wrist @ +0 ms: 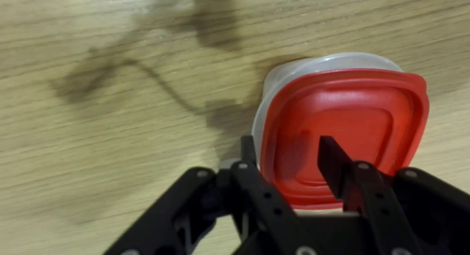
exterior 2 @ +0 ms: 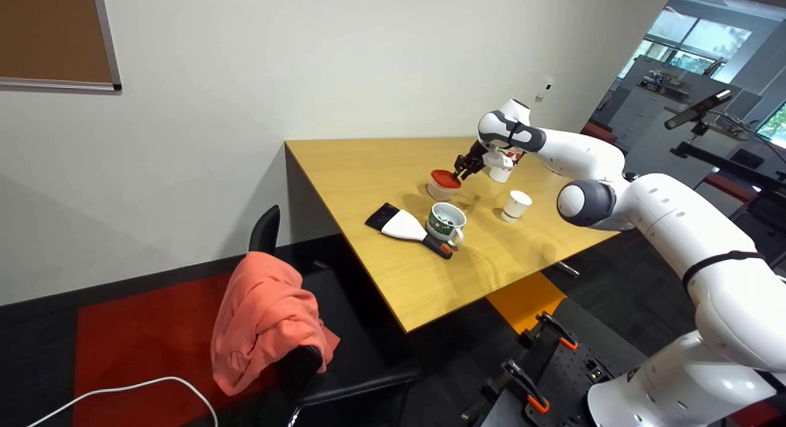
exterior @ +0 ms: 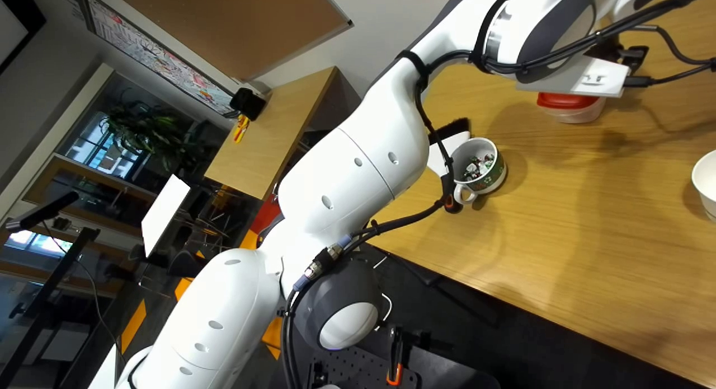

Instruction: Put the lid on the clear bowl

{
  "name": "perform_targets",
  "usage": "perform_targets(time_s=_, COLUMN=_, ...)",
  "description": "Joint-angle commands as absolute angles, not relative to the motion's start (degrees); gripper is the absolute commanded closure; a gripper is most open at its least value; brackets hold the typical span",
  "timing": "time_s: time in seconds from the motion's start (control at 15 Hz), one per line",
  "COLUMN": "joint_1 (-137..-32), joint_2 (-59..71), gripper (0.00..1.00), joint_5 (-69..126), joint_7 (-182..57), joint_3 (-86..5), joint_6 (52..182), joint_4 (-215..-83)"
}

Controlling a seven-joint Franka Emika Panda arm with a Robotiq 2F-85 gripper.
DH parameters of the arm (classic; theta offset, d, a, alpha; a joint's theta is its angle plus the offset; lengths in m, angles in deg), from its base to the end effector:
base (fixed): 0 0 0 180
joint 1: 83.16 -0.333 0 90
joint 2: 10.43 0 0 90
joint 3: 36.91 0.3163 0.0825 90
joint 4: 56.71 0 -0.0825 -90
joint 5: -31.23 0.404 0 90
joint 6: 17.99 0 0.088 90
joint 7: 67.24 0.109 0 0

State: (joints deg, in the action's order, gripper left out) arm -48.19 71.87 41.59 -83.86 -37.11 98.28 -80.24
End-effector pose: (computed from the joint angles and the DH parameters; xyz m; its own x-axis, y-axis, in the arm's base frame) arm 0.6957 -0.4748 0.1724 0.9000 -0.3788 0.2158 -0.3624 -0.9252 -0.1126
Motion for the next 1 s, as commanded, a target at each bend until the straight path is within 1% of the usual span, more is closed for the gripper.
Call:
perform_targets(time_s=0.0, joint_1=-48.56, joint_2=70.62, gripper=0.19, joint_5=40.9, joint_7=-83.31, joint_3=-37.76, joint_6=99.94, joint_4=-81.43)
perform_targets(time_s=0.07, joint_1=-48.55, joint_2=70.48, gripper=0.12, joint_5=40.97, joint_7=-83.39, joint_3=-37.67, joint_6=99.82, joint_4=-81.31)
perform_targets(time_s=0.13, joint_1=-48.56, joint_2=70.24, gripper=0.04, joint_5=40.99, joint_7=-83.42, joint_3=-37.64, joint_6=99.51, joint_4=-81.26)
perform_targets(time_s=0.2, joint_1=-48.59, joint_2=69.69, gripper=0.01, joint_5=40.91, joint_7=-83.22, joint_3=-37.73, joint_6=98.46, joint_4=-81.24)
perform_targets(time_s=0.53, joint_1=-48.91, joint_2=66.18, gripper=0.0, joint_5=39.58, joint_7=-82.62, joint_3=-38.97, joint_6=92.5, joint_4=-81.31)
perform_targets(time_s=0.6, joint_1=-48.78, joint_2=68.83, gripper=0.0, joint_5=38.1, joint_7=-81.97, joint_3=-38.54, joint_6=88.92, joint_4=-75.3)
perform_targets(time_s=0.67, joint_1=-49.13, joint_2=65.26, gripper=0.0, joint_5=38.31, joint_7=-82.38, joint_3=-39.58, joint_6=89.64, joint_4=-80.43)
perform_targets(time_s=0.93, joint_1=-49.55, joint_2=64.11, gripper=0.0, joint_5=36.37, joint_7=-82.26, joint_3=-40.81, joint_6=87.07, joint_4=-78.91)
